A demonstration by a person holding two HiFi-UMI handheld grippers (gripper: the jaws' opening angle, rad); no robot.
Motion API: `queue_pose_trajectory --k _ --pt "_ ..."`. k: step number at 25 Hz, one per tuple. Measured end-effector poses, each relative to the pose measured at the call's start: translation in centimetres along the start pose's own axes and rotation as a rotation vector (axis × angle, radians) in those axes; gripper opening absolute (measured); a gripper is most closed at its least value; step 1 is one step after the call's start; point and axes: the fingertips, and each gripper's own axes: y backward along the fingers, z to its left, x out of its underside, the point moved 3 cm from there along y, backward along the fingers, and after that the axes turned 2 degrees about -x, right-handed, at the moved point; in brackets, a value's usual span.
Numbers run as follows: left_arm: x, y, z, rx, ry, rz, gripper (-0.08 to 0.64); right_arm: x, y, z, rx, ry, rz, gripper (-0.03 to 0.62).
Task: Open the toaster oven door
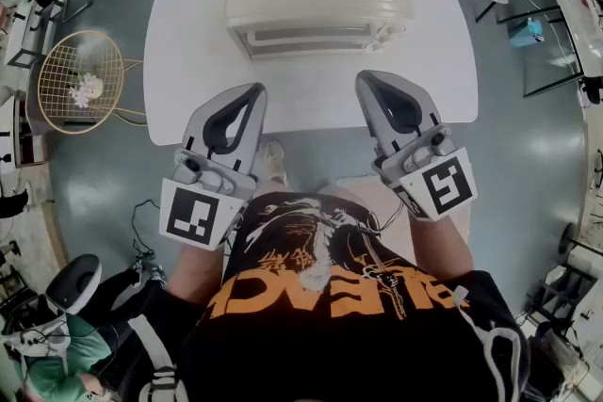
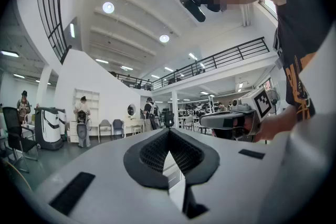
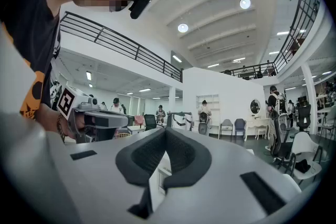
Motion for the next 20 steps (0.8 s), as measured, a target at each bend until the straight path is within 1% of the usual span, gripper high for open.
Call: queue_pose_trajectory --k 6,12,16,20 --pt "0.3 -1.3 3.8 0.016 0.007 0.004 0.020 0.4 -3.9 -0.3 0.003 -0.002 0.014 0.012" --pt "0.4 -2.5 5.6 0.038 0.019 0.012 0.020 0.6 -5.4 -1.4 0.038 -0.012 0.025 0.012" --pt "1.2 -2.9 7.4 0.057 0.033 0.019 0.020 0.3 -7.0 -1.7 0.046 -0.081 -0.037 0.012" --pt "1.7 -3.4 9.6 0.088 0.055 0.024 0.021 1.0 -8.9 -1.8 0.042 -0.057 -0.012 0.014"
